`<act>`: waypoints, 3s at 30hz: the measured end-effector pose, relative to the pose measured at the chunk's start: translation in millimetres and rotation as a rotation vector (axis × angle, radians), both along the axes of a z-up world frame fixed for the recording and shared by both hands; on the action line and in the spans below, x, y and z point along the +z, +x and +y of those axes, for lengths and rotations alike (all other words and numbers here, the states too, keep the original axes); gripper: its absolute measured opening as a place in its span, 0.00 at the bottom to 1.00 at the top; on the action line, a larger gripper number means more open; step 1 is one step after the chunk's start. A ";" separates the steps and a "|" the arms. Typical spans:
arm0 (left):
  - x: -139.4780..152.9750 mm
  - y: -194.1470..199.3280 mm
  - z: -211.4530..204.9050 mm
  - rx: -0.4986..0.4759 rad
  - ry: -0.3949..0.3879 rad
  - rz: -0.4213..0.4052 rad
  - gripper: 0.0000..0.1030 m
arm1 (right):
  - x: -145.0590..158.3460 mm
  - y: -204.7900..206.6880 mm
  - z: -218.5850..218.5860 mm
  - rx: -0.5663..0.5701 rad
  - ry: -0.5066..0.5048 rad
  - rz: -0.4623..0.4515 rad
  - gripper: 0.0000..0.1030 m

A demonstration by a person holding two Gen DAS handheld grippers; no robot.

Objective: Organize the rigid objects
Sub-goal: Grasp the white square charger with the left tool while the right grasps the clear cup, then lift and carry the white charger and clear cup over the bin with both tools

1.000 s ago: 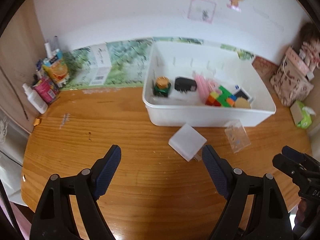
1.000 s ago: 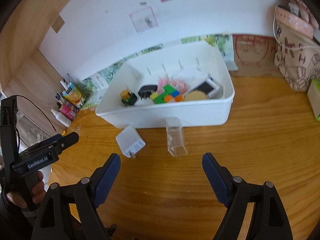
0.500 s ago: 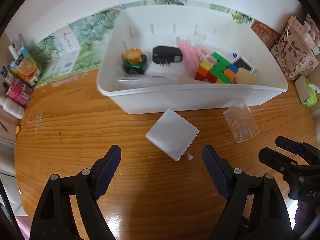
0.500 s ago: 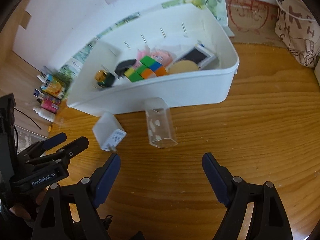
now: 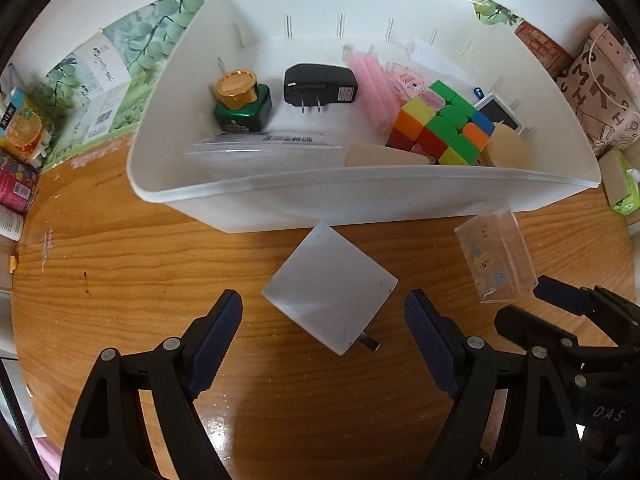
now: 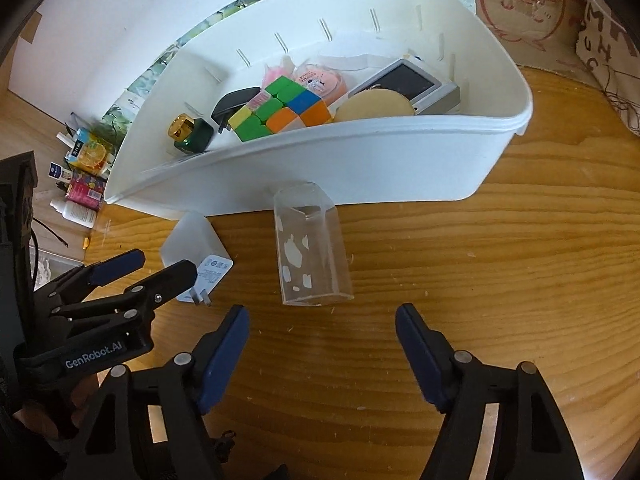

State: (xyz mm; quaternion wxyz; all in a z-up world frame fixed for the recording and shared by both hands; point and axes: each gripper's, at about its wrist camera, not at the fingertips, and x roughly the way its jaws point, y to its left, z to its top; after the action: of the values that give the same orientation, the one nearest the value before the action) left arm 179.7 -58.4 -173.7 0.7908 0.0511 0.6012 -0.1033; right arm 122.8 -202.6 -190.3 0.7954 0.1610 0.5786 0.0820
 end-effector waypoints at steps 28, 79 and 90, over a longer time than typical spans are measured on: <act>-32.0 39.2 0.1 0.029 -0.054 0.095 0.81 | -14.0 25.6 16.6 0.094 -0.069 -0.041 0.33; -2.0 -64.1 115.1 0.337 -0.173 0.003 0.77 | 58.8 -55.8 72.7 0.269 -0.153 -0.285 0.30; 30.1 -83.6 152.7 0.462 -0.138 -0.069 0.77 | 95.7 -60.1 83.0 0.312 -0.162 -0.374 0.30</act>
State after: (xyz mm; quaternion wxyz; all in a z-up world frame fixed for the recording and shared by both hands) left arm 96.1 94.3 -143.6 0.8151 -0.1386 0.5610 0.0413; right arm 62.7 -119.6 -94.6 0.8765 -0.0126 0.4441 0.1855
